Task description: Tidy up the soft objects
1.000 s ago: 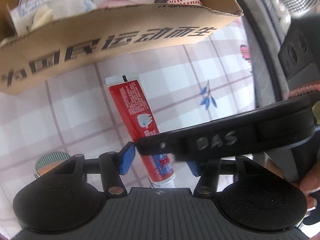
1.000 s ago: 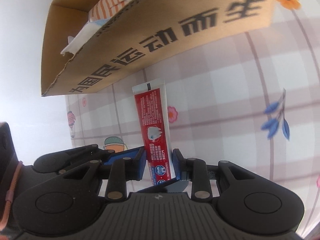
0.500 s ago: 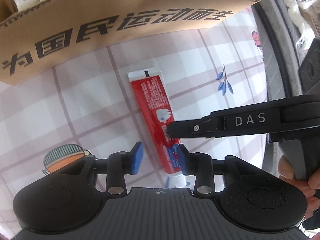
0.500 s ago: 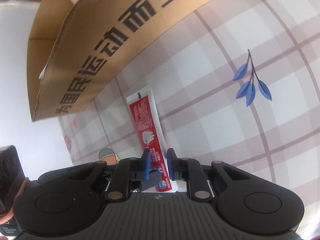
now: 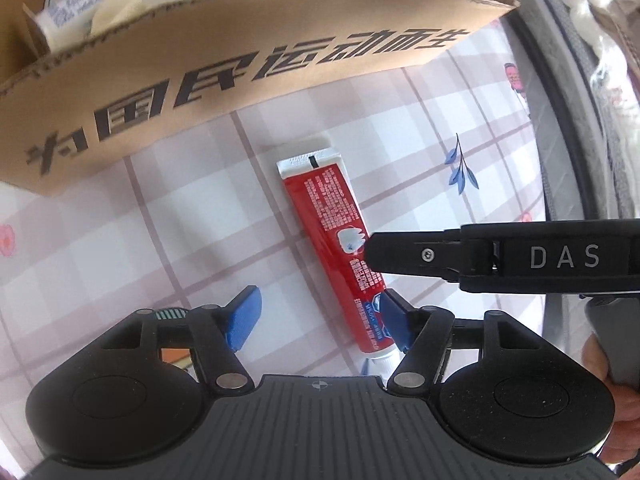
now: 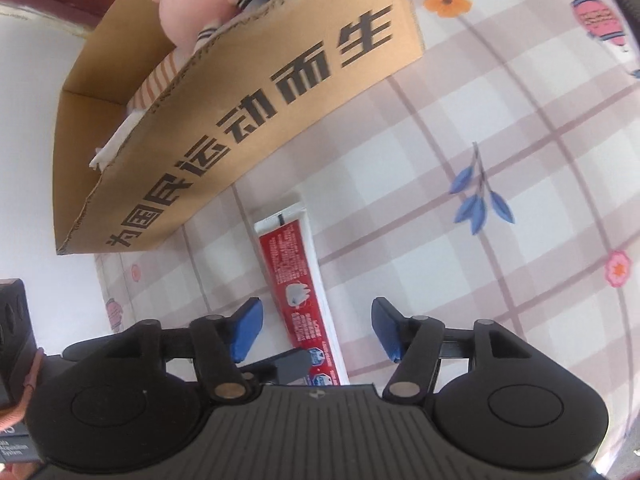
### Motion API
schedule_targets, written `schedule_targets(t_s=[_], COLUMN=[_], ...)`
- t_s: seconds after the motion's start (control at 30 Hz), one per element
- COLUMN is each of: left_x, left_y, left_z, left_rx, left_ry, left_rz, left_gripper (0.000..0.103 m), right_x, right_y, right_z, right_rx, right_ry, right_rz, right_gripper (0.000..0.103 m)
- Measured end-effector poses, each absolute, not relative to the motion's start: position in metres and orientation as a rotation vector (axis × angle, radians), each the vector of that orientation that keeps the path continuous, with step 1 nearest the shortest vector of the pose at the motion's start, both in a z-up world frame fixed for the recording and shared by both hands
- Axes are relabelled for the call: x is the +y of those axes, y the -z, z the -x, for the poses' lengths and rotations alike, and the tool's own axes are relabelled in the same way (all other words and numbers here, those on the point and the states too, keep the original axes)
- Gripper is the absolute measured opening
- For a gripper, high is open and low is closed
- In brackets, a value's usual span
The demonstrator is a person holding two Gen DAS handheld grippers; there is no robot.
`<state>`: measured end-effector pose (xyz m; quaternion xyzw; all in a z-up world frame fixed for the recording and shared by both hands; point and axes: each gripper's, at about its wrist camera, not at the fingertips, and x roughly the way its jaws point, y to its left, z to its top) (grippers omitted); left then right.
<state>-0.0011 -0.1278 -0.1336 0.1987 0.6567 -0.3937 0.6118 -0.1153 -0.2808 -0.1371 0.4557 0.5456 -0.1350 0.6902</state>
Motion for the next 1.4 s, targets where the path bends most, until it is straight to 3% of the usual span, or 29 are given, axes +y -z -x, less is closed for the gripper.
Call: schedule_targets(t_s=[0.3,0.4,0.67,0.97,1.4], left_x=[-0.138,-0.14,-0.15,-0.153,-0.158], left_y=[0.13,0.13,0.145,0.146,0.147], left_z=[0.016,0.018,0.02,0.019,0.023], left_rx=[1.464,1.479,1.549,1.575,1.535], left_ry=[0.965,0.973,0.939,0.936,0.952], left_rz=[-0.519,-0.488,-0.439,-0.457,-0.523], left_gripper=[0.059,0.059,0.036,0.035,0.031], right_x=[-0.275,-0.272,-0.274,-0.288,-0.301], right_y=[0.134,0.14,0.154,0.161,0.168], right_z=[0.119,0.113,0.102,0.108,0.116], right_rx=[1.203,1.216,1.276,1.287,1.257], right_ry=[0.333,0.302,0.216,0.142,0.103], right_rz=[-0.996,-0.991,-0.993,-1.128,-1.182], right_gripper=[0.063,0.058,0.045,0.033,0.031])
